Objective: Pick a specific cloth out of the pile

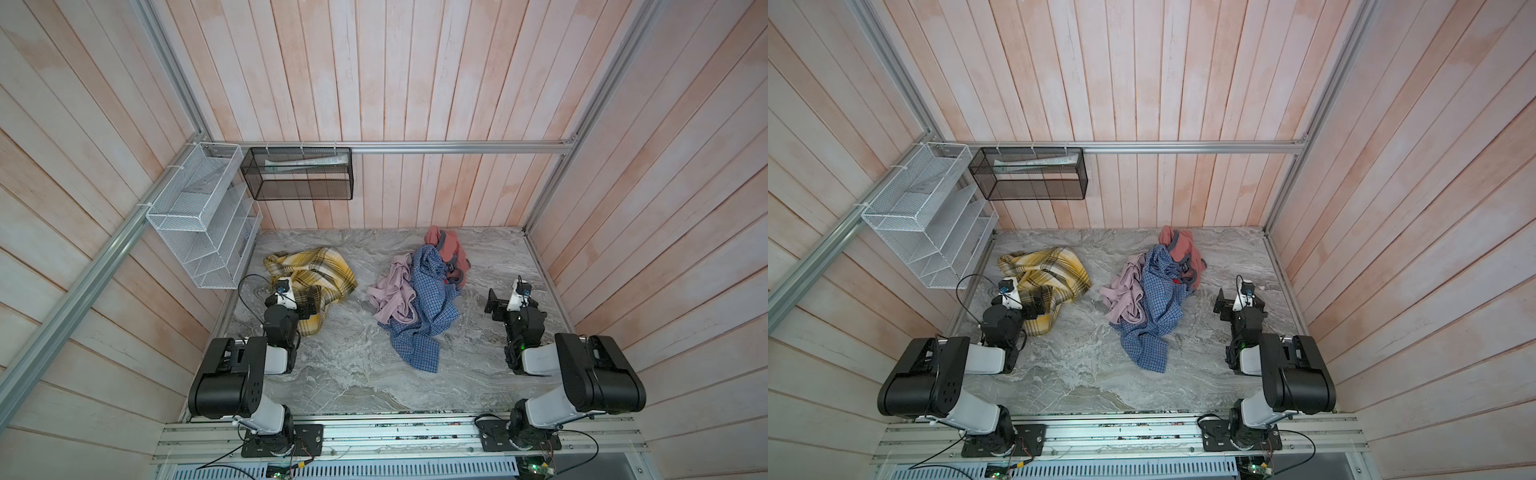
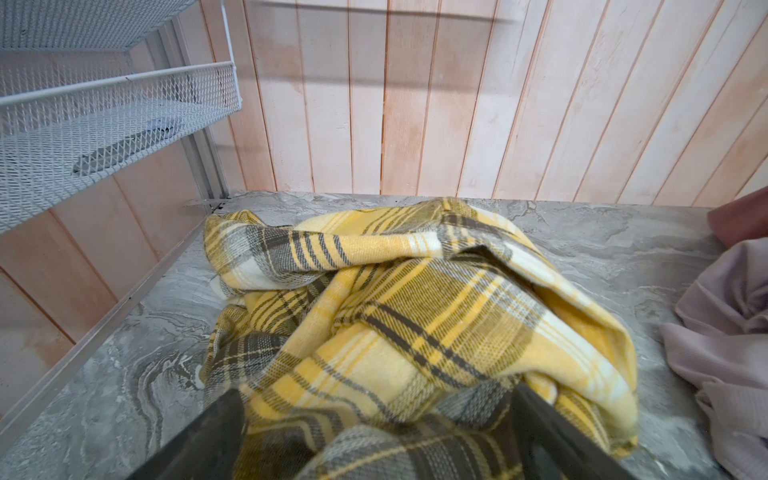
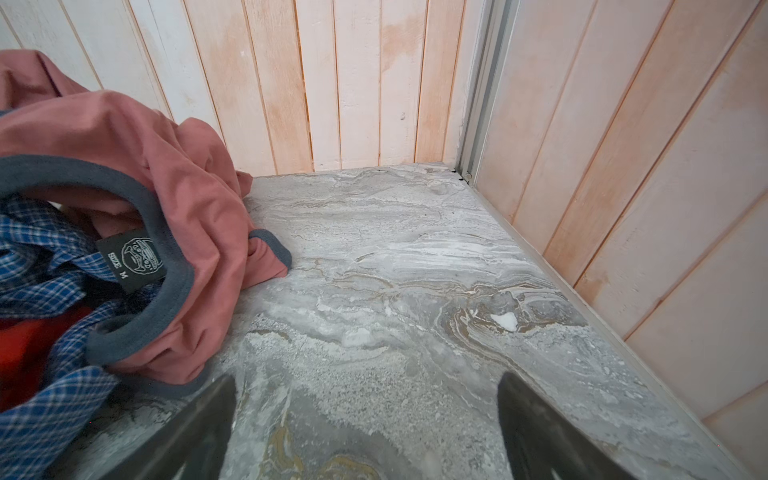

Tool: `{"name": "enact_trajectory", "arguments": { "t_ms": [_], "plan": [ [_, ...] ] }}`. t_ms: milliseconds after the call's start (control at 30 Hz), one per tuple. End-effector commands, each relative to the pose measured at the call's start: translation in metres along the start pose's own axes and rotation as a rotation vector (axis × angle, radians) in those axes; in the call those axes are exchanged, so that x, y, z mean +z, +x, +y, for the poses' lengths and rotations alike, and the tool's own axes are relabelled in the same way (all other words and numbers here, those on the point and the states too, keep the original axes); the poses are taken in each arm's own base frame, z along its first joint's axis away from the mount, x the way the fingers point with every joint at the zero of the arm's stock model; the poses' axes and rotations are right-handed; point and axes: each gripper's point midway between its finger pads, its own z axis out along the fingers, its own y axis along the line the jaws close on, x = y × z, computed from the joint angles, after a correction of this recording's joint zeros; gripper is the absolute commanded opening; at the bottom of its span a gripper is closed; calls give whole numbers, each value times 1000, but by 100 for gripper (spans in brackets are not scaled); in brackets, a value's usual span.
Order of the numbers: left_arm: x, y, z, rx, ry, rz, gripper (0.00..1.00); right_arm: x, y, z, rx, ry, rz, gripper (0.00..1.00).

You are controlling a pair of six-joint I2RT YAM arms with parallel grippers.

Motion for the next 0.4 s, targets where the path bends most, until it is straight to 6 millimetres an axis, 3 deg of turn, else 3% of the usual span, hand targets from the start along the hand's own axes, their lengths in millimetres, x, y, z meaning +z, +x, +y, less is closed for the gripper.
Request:
{"name": "enact_trajectory", "arguments": {
  "t_ms": [0, 367],
  "plan": [
    [0, -5, -4, 10, 20, -12, 100, 2, -10, 1, 5, -8, -23, 98],
    [1, -5, -3, 8, 15, -10, 100, 2, -9, 1, 5, -7, -22, 98]
  ]
}}
